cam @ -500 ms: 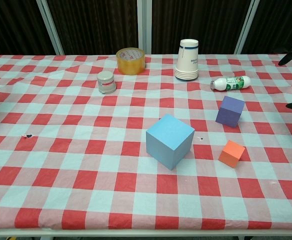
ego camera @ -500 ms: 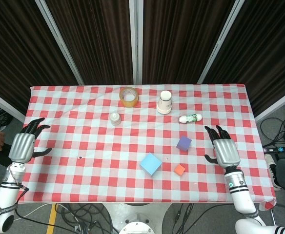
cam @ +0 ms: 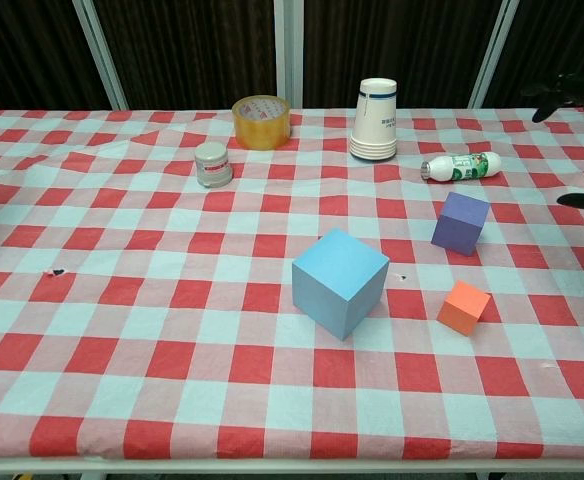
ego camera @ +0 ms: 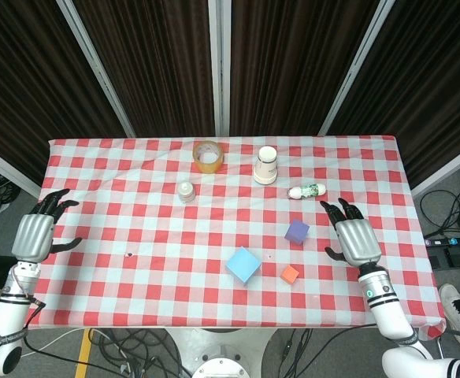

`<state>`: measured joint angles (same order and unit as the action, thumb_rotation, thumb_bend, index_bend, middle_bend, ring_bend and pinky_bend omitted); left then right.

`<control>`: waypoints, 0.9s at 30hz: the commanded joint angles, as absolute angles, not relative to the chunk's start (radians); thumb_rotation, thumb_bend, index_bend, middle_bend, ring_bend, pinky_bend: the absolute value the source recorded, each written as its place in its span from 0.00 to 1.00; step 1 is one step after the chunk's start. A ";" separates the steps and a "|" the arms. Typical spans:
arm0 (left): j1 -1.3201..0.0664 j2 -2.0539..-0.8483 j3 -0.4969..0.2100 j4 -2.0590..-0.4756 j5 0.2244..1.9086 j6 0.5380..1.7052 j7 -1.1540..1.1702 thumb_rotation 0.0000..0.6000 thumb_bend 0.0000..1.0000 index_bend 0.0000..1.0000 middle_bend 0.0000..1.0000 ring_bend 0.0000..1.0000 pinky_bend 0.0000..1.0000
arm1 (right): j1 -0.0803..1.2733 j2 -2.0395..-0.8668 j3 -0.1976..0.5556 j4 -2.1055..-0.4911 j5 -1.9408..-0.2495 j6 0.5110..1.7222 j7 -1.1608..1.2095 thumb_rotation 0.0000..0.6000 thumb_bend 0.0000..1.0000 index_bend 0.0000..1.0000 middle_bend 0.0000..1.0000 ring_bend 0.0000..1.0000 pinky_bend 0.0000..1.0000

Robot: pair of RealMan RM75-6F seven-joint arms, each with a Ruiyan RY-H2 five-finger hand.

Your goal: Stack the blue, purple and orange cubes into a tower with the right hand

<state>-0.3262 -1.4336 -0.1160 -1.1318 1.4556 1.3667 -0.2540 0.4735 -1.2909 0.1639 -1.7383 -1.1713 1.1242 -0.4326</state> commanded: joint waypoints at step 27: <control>-0.323 -1.449 -0.119 -1.094 1.435 1.344 -0.260 1.00 0.11 0.33 0.24 0.16 0.29 | 1.090 -1.173 0.000 -1.579 -1.927 0.598 0.169 1.00 0.00 0.00 0.17 0.00 0.13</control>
<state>-0.3237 -1.4481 -0.1186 -1.0942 1.4356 1.3442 -0.2611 1.0672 -1.1457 0.0220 -1.6079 -1.9033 0.5981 0.1491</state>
